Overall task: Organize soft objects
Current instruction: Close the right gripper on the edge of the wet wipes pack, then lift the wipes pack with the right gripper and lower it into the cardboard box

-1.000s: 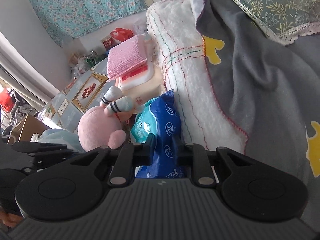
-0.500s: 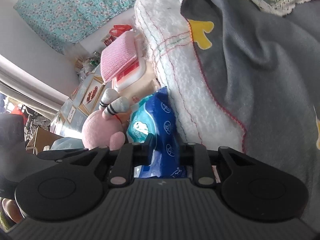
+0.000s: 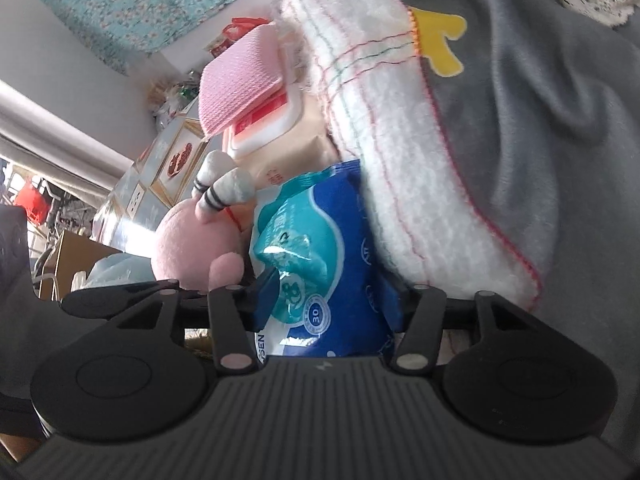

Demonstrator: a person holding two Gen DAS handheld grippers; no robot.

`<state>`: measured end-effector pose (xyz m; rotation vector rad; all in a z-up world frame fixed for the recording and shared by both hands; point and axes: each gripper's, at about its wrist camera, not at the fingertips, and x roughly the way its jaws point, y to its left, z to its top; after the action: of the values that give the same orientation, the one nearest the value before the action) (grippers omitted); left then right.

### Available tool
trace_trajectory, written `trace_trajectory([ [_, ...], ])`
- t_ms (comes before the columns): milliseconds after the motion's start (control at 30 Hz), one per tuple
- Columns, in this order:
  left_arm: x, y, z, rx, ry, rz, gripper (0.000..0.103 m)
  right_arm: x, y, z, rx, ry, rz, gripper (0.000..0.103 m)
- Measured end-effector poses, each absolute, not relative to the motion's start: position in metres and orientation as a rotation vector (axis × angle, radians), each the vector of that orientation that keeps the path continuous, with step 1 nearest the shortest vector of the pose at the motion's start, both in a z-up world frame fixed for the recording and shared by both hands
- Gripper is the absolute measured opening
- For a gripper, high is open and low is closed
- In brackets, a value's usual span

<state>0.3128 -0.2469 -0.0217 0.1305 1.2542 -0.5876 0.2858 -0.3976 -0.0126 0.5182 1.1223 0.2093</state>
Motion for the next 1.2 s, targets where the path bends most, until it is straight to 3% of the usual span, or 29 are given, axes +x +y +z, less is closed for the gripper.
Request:
trace_trajectory([
  [167,0.306,-0.238,-0.009,0.116,1.228,-0.591,0.078,0.278,-0.403,-0.005,0.574,1.095,0.223,0.042],
  [700,0.232,-0.191,0.103,0.120,0.969,-0.592,0.077,0.214,-0.367,0.111,0.547,0.887,0.292,0.042],
  [1200,0.145,0.009,0.177,0.043,0.850,-0.227,0.077,0.194,-0.155,0.181,0.461,0.900,0.705,0.042],
])
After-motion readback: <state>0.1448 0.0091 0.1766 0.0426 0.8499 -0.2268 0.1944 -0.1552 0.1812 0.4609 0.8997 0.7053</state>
